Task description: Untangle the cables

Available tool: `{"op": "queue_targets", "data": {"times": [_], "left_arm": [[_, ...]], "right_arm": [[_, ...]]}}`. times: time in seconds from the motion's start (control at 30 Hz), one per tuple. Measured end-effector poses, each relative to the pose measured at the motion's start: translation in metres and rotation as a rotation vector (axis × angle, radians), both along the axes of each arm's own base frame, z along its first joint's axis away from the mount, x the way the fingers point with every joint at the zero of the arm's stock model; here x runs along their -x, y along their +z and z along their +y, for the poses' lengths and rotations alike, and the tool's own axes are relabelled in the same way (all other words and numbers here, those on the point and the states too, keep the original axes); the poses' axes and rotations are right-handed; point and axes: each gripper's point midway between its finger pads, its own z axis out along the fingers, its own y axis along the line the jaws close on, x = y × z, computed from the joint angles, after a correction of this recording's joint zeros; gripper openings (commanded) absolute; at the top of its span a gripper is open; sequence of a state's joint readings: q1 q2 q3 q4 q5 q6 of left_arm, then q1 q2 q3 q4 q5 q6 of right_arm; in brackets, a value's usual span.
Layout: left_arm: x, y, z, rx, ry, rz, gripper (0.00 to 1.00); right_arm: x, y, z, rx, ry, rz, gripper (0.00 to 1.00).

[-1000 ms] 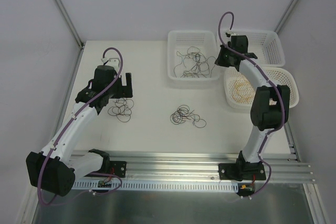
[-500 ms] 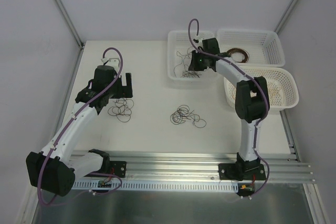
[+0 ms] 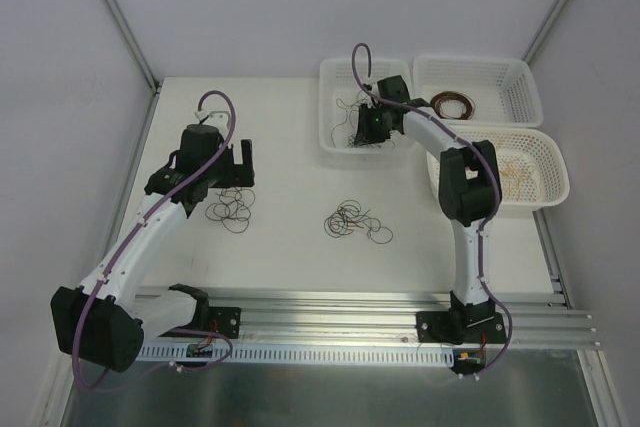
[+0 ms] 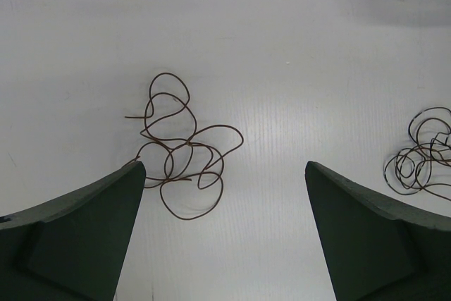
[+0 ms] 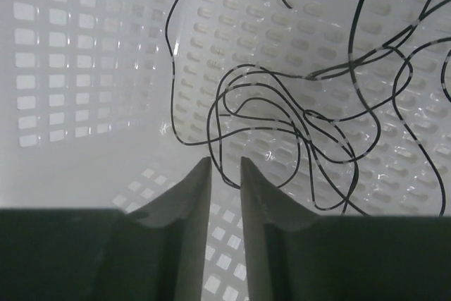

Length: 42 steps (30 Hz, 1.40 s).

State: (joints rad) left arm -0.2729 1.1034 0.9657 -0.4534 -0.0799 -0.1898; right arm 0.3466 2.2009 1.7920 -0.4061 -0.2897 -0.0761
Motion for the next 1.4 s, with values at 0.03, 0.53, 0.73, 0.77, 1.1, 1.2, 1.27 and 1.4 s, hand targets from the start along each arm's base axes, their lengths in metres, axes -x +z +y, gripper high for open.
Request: {"op": "queue_targets", "data": {"times": [0.03,0.53,0.73,0.77,1.1,1.2,1.27,1.4], "left_arm": [[0.0,0.0,0.0,0.0,0.0,0.0,0.98],[0.0,0.0,0.0,0.001,-0.002,0.001,0.98],[0.001,0.0,-0.005,0.018,-0.022,0.006,0.98],[0.002,0.0,-0.006,0.023,-0.028,0.007,0.99],[0.014,-0.005,-0.045,0.169,-0.146,0.079,0.99],[0.028,-0.011,-0.079,0.202,-0.211,0.125,0.98],[0.043,-0.015,-0.106,0.215,-0.272,0.157,0.98],[0.07,-0.034,-0.152,0.215,-0.353,0.239,0.94]], "right_arm": [[0.001,0.001,-0.001,0.002,-0.002,0.001,0.32],[0.047,0.177,-0.012,-0.008,0.018,-0.31,0.66],[0.111,0.182,-0.03,0.021,0.021,-0.325,0.69],[0.121,0.175,-0.033,0.03,0.02,-0.315,0.69],[0.217,0.095,-0.069,0.059,-0.011,-0.167,0.68],[0.235,0.078,-0.072,0.054,-0.005,-0.145,0.66],[0.245,0.065,-0.072,0.046,0.003,-0.124,0.63],[0.264,0.033,-0.069,0.024,0.01,-0.051,0.58]]}}
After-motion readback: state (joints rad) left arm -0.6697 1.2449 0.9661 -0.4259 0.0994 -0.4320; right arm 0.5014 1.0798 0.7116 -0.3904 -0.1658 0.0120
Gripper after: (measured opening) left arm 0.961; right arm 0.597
